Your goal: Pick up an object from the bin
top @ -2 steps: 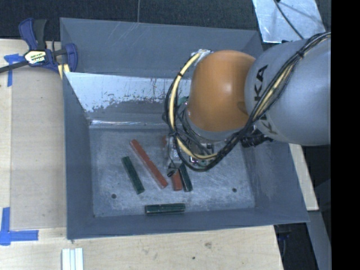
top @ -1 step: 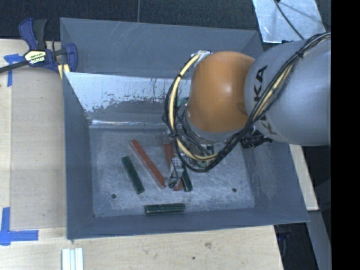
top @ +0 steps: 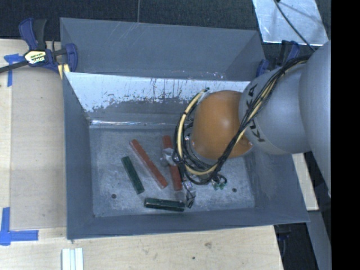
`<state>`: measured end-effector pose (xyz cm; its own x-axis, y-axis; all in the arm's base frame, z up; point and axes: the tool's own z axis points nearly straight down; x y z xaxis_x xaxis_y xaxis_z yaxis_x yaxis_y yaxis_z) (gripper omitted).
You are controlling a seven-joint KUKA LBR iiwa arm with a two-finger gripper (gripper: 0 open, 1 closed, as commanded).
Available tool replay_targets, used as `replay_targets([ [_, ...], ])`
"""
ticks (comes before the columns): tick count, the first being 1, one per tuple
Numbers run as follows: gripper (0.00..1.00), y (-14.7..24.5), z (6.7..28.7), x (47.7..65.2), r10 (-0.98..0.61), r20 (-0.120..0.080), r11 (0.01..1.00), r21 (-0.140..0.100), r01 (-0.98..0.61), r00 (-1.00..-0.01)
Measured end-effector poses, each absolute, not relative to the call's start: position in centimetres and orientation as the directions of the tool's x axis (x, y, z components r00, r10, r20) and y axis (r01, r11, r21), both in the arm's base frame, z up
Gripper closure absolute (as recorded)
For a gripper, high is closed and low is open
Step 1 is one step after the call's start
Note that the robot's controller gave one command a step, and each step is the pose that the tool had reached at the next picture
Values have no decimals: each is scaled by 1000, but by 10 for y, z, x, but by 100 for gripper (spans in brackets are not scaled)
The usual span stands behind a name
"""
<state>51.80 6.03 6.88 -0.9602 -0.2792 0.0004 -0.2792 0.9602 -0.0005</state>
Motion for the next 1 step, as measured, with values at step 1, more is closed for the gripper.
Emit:
replay_targets([
  [1, 0, -32, 70, 536, -313, -5, 950, -3, -313, -950],
])
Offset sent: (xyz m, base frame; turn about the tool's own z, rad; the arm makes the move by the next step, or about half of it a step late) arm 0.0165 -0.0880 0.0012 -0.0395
